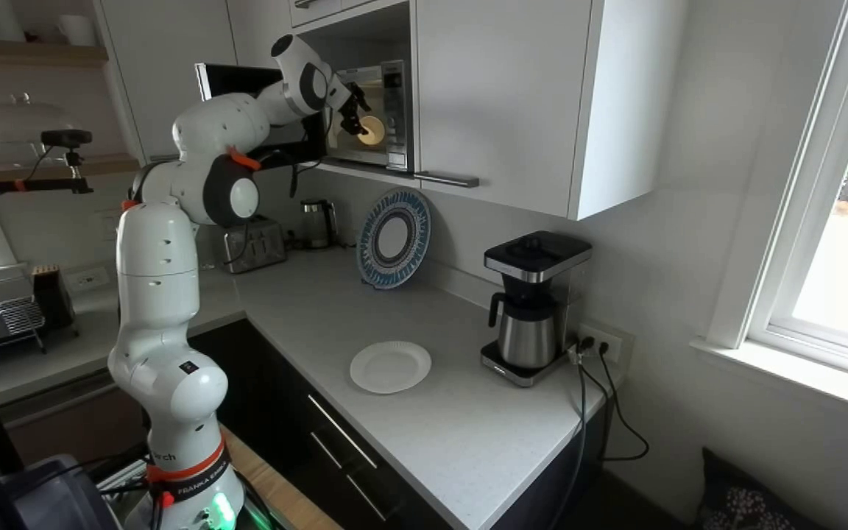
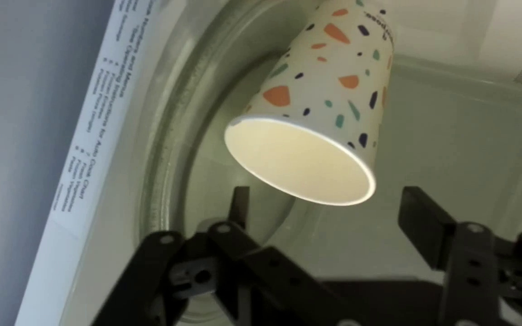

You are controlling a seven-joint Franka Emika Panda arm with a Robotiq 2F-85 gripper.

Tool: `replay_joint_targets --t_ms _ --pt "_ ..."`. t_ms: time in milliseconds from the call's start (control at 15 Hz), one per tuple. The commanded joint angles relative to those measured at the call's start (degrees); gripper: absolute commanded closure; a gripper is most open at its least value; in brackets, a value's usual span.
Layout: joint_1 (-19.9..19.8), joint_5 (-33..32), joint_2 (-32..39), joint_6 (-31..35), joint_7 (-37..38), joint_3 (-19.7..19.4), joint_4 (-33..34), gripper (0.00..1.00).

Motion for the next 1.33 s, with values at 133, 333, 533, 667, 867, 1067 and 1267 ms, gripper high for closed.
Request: replay_joint_targets --t_ms 133,333,533,667,867,1067,1267 --pt "-2.1 4.9 -0.3 0.7 -7.2 0.4 -0.6 0.0" --pt "-3.5 9.8 -0.8 -0.3 -10.5 0.6 -0.8 0.0" --pt "-4.2 13.5 -1.8 -3.4 -11.4 0.4 -1.5 0.0" --pt "-4.9 16.5 -2.5 -5.7 -13.7 0.6 -1.9 0.0" --pt "-4.1 15.0 -1.0 -4.2 -13.1 0.0 -0.2 0.0" --pt "-4.3 15.3 -1.3 -4.2 -13.5 0.1 -0.4 0.0" --pt "-5.1 16.1 -1.9 -4.2 -24.4 0.5 -1.5 0.0"
